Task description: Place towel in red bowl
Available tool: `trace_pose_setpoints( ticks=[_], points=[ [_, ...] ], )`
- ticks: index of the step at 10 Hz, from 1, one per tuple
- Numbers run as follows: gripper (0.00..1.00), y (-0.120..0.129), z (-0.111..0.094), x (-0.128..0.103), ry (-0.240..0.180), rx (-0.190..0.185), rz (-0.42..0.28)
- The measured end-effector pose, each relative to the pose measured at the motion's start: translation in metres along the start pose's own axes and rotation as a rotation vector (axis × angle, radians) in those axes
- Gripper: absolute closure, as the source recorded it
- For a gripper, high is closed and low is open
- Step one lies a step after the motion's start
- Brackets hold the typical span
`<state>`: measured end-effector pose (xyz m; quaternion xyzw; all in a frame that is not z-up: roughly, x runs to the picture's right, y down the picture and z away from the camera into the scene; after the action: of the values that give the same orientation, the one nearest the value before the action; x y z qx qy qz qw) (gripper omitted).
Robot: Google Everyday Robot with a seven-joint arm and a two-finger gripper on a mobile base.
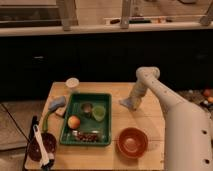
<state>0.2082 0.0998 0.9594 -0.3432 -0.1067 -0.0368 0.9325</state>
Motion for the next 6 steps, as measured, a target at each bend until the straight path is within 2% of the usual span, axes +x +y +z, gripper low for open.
trace_pose_setpoints(
  ticks=[1,2,6],
  points=[
    [0.95,-0.0007,-0.0021,0.0008,0.001,0.005,0.0],
    [1.0,0.0,-0.0031,-0.0003,0.006,0.001,-0.006],
    [1.0,0.0064,-0.0064,0.0015,0.0,-0.003,-0.002]
  ],
)
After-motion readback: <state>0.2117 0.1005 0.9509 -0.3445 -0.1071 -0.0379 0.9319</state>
